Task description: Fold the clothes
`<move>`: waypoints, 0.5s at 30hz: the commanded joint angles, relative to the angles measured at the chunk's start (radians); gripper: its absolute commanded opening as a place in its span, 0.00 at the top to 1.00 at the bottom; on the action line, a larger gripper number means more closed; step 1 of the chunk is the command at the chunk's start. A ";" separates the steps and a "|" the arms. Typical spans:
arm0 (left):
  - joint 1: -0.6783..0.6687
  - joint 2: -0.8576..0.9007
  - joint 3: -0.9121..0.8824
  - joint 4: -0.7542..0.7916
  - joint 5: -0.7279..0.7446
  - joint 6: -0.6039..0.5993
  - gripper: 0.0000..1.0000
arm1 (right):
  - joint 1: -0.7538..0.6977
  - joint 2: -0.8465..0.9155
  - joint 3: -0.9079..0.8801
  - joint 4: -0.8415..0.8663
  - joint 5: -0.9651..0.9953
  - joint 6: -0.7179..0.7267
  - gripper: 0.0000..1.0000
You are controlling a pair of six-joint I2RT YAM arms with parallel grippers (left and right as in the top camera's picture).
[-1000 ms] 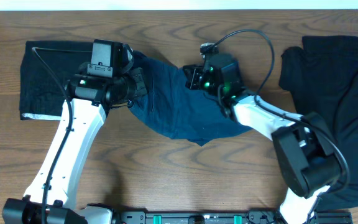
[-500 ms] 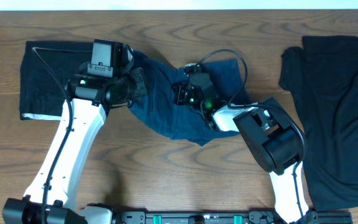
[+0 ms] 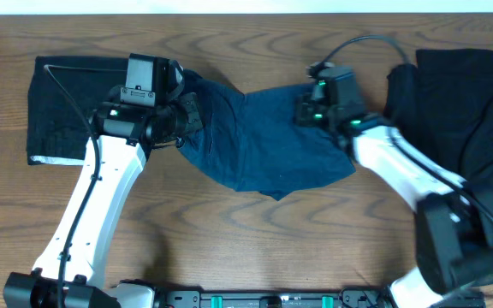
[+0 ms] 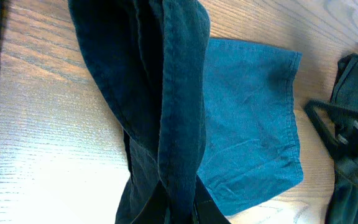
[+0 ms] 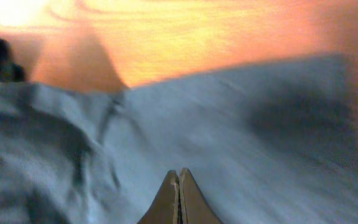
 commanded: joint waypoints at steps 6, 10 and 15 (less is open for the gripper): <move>-0.002 -0.014 0.030 0.012 0.013 -0.010 0.94 | -0.119 0.001 -0.019 -0.250 0.098 -0.100 0.99; -0.017 -0.014 0.030 0.020 0.011 -0.010 0.94 | -0.124 0.045 -0.034 -0.252 0.097 -0.100 0.99; -0.078 -0.008 0.030 0.051 -0.045 -0.029 0.94 | -0.108 0.101 -0.034 -0.286 0.083 -0.099 0.99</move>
